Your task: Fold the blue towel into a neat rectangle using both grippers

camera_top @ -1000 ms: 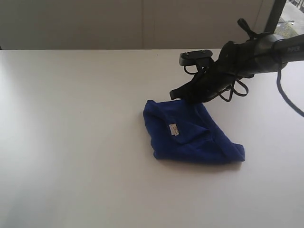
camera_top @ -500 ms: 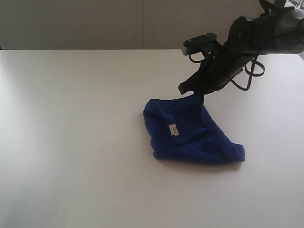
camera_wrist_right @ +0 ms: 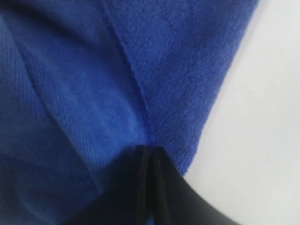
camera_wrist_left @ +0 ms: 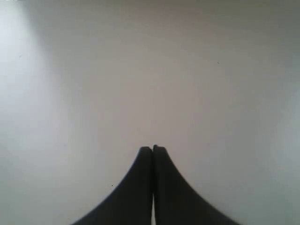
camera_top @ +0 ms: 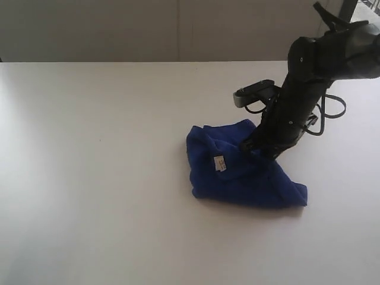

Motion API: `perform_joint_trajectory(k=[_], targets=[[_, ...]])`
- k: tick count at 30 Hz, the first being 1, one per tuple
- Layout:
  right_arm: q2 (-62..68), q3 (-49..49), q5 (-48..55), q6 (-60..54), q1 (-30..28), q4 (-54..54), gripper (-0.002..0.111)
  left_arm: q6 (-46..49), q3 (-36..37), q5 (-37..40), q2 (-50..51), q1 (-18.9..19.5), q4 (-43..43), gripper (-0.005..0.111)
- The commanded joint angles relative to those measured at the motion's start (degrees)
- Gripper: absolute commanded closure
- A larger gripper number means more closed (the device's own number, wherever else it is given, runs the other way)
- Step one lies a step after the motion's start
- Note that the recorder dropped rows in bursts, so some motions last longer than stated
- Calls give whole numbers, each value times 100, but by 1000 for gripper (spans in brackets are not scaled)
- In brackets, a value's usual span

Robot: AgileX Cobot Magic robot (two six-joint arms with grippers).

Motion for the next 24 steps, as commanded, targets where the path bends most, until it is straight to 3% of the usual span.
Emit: perform_joint_trajectory(k=[1, 10, 13, 17, 24], targets=[[-14, 391, 108, 356, -34, 156, 108, -48, 40, -19, -25, 3, -32, 107], [-14, 658, -290, 636, 204, 2259, 108, -48, 40, -19, -25, 3, -32, 107], [-27, 648, -339, 652, 207, 2274, 108, -48, 40, -19, -25, 3, -32, 107], [-423, 639, -700, 953, 193, 1364, 108, -48, 40, -19, -25, 3, -32, 107], [-699, 653, -977, 873, 193, 1334, 108, -48, 40, -19, -25, 3, -32, 107]])
